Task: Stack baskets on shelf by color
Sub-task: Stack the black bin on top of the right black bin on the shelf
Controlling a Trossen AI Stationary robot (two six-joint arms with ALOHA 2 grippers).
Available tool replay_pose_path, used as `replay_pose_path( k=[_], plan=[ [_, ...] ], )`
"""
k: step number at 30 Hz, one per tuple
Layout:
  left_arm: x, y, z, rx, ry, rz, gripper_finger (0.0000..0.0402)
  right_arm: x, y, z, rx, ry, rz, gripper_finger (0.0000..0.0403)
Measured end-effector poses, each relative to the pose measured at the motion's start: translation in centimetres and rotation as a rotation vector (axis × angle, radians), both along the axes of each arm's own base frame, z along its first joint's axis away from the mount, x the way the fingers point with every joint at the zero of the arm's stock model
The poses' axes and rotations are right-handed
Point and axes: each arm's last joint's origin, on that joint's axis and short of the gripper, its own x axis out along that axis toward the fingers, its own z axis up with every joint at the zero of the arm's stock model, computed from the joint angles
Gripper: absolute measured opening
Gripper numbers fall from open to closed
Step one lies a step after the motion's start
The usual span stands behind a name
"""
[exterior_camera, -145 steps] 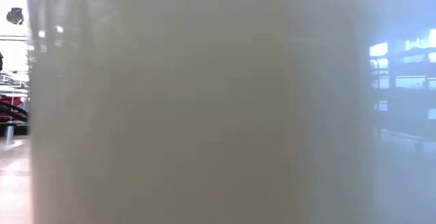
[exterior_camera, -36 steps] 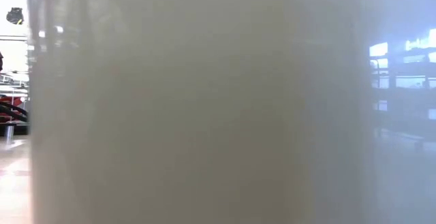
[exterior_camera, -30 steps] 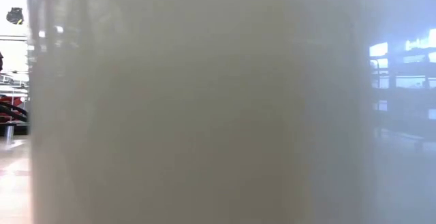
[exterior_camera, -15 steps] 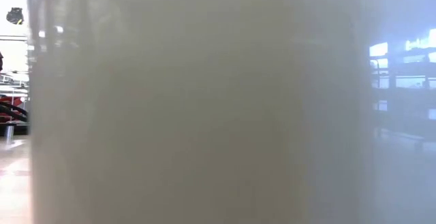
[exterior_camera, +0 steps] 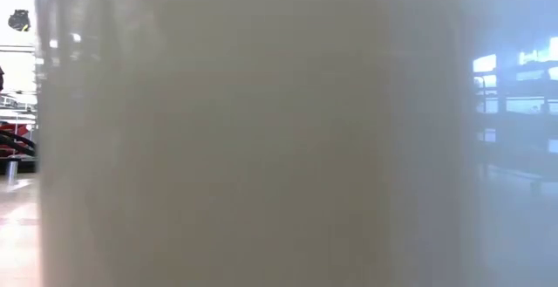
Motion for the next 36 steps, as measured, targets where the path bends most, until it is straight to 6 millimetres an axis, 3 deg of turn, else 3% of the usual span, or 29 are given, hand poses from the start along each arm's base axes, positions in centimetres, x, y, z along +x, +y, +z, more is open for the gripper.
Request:
replay_pose_path(
  k=[7,15,25,36],
  plan=[
    [0.0,0.0,0.0,0.003,0.005,-0.007,0.0000,0.6,0.8,-2.9,0.002,0.008,0.035,0.0001],
    [0.0,0.0,0.0,-0.005,0.003,-0.007,0.0000,0.4,0.8,-4.9,0.008,0.037,0.055,0.0001],
    [0.0,0.0,0.0,-0.008,-0.002,0.001,0.0000,1.4,-0.3,-6.1,-0.039,-0.101,0.048,0.0001],
    [0.0,0.0,0.0,-0.011,-0.007,0.009,0.0000,2.1,-0.9,-6.1,-0.068,-0.182,0.017,0.0001]
  ],
)
